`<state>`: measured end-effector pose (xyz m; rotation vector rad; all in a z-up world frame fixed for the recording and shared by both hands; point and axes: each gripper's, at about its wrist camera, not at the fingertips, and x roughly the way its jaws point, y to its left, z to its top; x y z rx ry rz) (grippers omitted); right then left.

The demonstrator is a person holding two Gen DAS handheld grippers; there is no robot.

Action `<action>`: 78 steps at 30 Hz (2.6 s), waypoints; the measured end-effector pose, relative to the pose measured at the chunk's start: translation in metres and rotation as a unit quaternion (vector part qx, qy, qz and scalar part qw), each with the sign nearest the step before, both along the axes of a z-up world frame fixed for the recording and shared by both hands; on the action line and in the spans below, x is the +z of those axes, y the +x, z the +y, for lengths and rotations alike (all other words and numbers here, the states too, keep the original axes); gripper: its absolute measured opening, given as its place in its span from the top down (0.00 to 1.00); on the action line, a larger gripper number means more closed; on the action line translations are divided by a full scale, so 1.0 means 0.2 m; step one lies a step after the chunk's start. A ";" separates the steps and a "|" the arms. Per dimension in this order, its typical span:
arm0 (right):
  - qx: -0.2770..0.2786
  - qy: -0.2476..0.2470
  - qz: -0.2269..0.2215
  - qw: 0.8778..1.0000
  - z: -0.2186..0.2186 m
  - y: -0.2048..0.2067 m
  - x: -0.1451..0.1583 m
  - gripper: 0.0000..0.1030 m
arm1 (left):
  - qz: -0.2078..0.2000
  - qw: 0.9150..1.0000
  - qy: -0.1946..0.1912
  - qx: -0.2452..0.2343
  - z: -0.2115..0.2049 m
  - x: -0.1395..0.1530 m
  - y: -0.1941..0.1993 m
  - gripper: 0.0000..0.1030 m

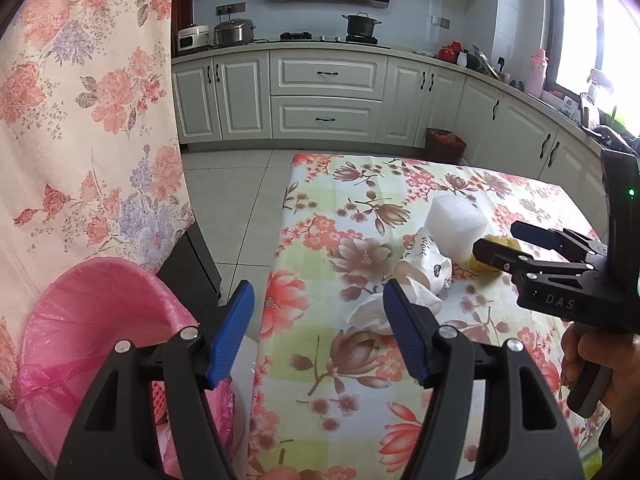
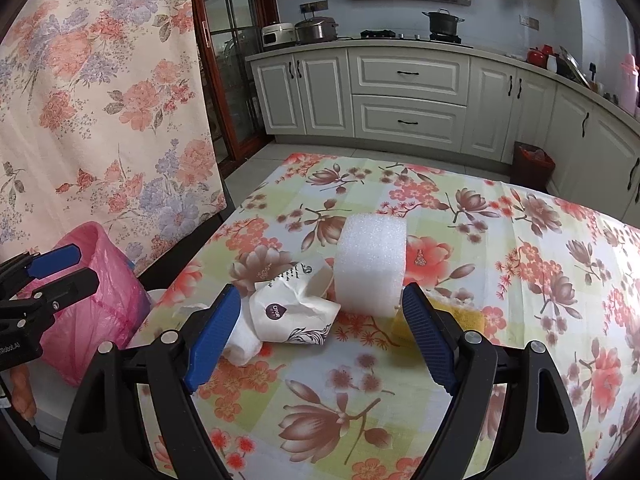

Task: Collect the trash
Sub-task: 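Move both open tools back toward the remaining white foam block and yellow sponge, then grasp a white tissue with the left tool while the right tool grasps the white foam block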

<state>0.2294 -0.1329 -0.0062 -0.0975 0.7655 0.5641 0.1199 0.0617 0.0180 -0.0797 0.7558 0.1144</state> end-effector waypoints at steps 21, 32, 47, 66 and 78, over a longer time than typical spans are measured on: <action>-0.011 -0.039 0.016 0.999 0.04 0.31 -0.11 0.24 | 0.018 0.999 -0.012 -0.030 -0.12 -0.08 0.17 0.34; 0.000 -0.034 0.038 0.999 0.04 0.38 -0.17 0.50 | 0.031 0.998 -0.025 -0.044 -0.16 -0.14 0.24 0.34; -0.004 0.001 0.008 1.000 -0.13 0.26 0.01 0.50 | 0.057 0.996 -0.042 -0.060 -0.24 -0.27 0.32 0.29; -0.013 0.014 0.001 1.000 -0.25 0.10 0.05 0.50 | 0.099 0.992 -0.036 -0.075 -0.28 -0.42 0.36 0.70; -0.015 0.015 0.007 1.000 -0.25 -0.01 0.02 0.50 | 0.074 0.994 -0.049 -0.066 -0.23 -0.32 0.19 0.77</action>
